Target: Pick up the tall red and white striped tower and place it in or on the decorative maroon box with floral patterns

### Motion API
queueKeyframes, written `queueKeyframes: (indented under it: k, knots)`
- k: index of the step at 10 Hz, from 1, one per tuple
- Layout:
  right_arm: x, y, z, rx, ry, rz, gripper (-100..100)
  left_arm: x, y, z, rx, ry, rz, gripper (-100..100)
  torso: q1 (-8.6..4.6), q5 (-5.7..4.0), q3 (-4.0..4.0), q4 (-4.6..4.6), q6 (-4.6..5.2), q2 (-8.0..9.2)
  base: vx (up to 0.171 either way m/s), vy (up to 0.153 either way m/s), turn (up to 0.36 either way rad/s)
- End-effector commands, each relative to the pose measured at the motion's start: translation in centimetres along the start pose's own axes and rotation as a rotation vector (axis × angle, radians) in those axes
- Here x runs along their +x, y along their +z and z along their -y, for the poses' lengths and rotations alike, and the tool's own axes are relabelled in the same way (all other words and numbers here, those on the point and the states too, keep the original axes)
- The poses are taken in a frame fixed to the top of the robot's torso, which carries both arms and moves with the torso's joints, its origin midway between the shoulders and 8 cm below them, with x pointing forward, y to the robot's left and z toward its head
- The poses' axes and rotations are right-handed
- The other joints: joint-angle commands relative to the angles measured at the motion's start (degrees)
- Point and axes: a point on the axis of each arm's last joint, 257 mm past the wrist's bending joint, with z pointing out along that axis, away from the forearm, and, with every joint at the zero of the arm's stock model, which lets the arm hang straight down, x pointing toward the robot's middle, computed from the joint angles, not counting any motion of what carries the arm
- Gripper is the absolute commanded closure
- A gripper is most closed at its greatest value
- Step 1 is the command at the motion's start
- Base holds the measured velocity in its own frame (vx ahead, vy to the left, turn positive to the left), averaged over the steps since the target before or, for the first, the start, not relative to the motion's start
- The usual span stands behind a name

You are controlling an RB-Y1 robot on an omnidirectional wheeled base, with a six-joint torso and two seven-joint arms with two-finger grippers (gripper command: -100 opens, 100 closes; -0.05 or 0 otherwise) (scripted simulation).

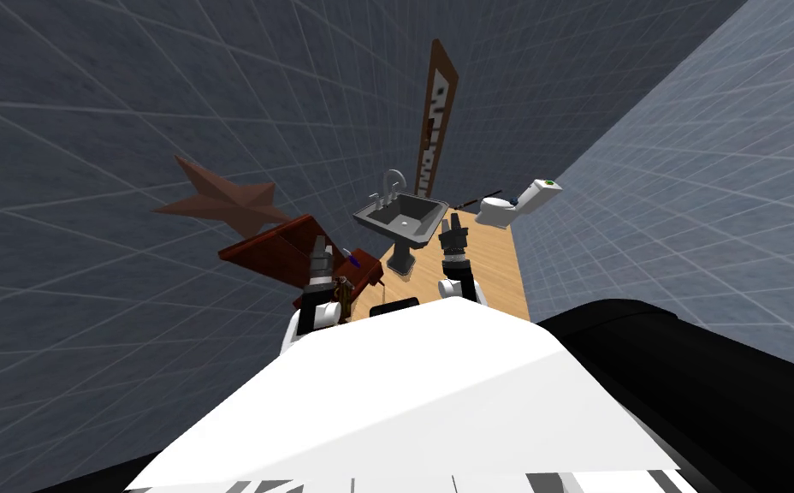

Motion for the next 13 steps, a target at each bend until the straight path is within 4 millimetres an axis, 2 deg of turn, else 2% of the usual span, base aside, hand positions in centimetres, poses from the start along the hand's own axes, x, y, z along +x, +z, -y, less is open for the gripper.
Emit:
queueKeyframes:
  k: [1, 3, 4, 6, 7, 8, 11, 12, 13]
  knots:
    - [0.0, 0.0, 0.0, 0.0, 0.0, 0.0, 0, 1.3, -0.1, -2.1, -0.047, 0.038, -0.045, -100, 0.0, 0.0, 0.0, 0.0, 0.0, 0.0, -0.14, -0.074, -0.004]
    - [0.0, 0.0, 0.0, 0.0, 0.0, 0.0, 0, 2.5, -0.1, -4.9, -0.103, 0.087, -0.1, -100, -0.03, -0.01, 0.02, 0.01, 0.0, 0.03, -0.14, -0.056, -0.007]
    - [0.0, 0.0, 0.0, 0.0, 0.0, 0.0, 0, 2.6, -0.2, -5.3, -0.113, 0.088, -0.102, -100, -0.02, -0.01, 0.02, 0.01, -0.01, 0.04, -0.099, -0.03, 0.0]
    - [0.0, 0.0, 0.0, 0.0, 0.0, 0.0, 0, 3.4, -0.4, -8.6, -0.177, 0.143, -0.159, -100, 0.07, 0.01, -0.1, -0.04, -0.01, -0.19, -0.077, -0.042, -0.015]
    - [0.0, 0.0, 0.0, 0.0, 0.0, 0.0, 0, 3.4, -0.6, -9.1, -0.187, 0.143, -0.16, -100, 0.04, 0.0, -0.11, -0.04, 0.0, -0.2, -0.067, -0.035, -0.008]
    - [0.0, 0.0, 0.0, 0.0, 0.0, 0.0, 0, 3.6, -0.7, -10.6, -0.219, 0.172, -0.187, -100, 0.07, 0.01, -0.13, -0.05, -0.02, -0.23, -0.058, -0.051, -0.016]
    - [0.0, 0.0, 0.0, 0.0, 0.0, 0.0, 0, 3.7, -1.2, -13.2, -0.27, 0.201, -0.216, -100, 0.08, 0.01, -0.19, -0.07, -0.01, -0.33, -0.045, -0.034, -0.015]
    - [0.0, 0.0, 0.0, 0.0, 0.0, 0.0, 0, 3.7, -1.5, -15.0, -0.309, 0.229, -0.24, -100, 0.08, 0.01, -0.19, -0.07, -0.02, -0.34, -0.041, -0.053, -0.029]
    - [0.0, 0.0, 0.0, 0.0, 0.0, 0.0, 0, 3.7, -1.6, -15.3, -0.314, 0.23, -0.241, -100, 0.02, 0.0, -0.2, -0.07, -0.01, -0.35, -0.031, -0.044, -0.012]
